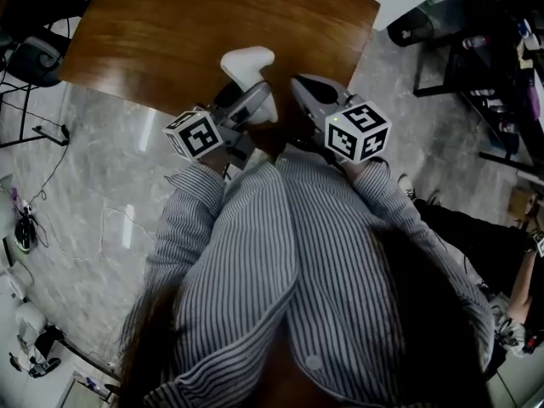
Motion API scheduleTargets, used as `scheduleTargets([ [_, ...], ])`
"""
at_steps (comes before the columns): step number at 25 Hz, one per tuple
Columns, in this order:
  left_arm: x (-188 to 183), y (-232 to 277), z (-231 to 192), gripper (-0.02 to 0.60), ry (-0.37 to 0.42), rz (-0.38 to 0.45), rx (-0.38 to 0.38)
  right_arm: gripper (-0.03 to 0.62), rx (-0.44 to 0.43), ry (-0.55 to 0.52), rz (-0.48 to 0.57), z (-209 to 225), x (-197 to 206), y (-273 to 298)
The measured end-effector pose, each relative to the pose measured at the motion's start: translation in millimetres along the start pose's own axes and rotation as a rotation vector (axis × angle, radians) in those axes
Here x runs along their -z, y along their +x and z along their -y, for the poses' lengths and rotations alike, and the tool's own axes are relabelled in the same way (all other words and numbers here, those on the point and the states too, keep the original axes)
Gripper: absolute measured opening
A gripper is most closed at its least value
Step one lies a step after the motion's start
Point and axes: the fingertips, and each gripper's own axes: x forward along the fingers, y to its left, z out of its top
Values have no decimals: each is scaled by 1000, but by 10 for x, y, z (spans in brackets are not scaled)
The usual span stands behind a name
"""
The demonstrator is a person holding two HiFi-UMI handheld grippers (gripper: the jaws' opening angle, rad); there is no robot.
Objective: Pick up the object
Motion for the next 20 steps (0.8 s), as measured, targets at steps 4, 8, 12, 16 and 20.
scheduleTargets([
  [4,72,-48,25,449,-11,-18,2,2,-8,7,-9,-79,43,-9],
  [8,68,-20,29,449,-28,-23,2,2,-7,9,-18,-60,33,-3],
  [12,57,0,13,449,-45,-22,2,2,-5,12,-22,-27,18,12],
  [16,-11,45,4,449,-50,-14,-1,2,-8,17,-28,12,-31,37],
  [20,91,24,-2,449,-2,-37,-33,2,-13,8,-22,-3,18,-13],
])
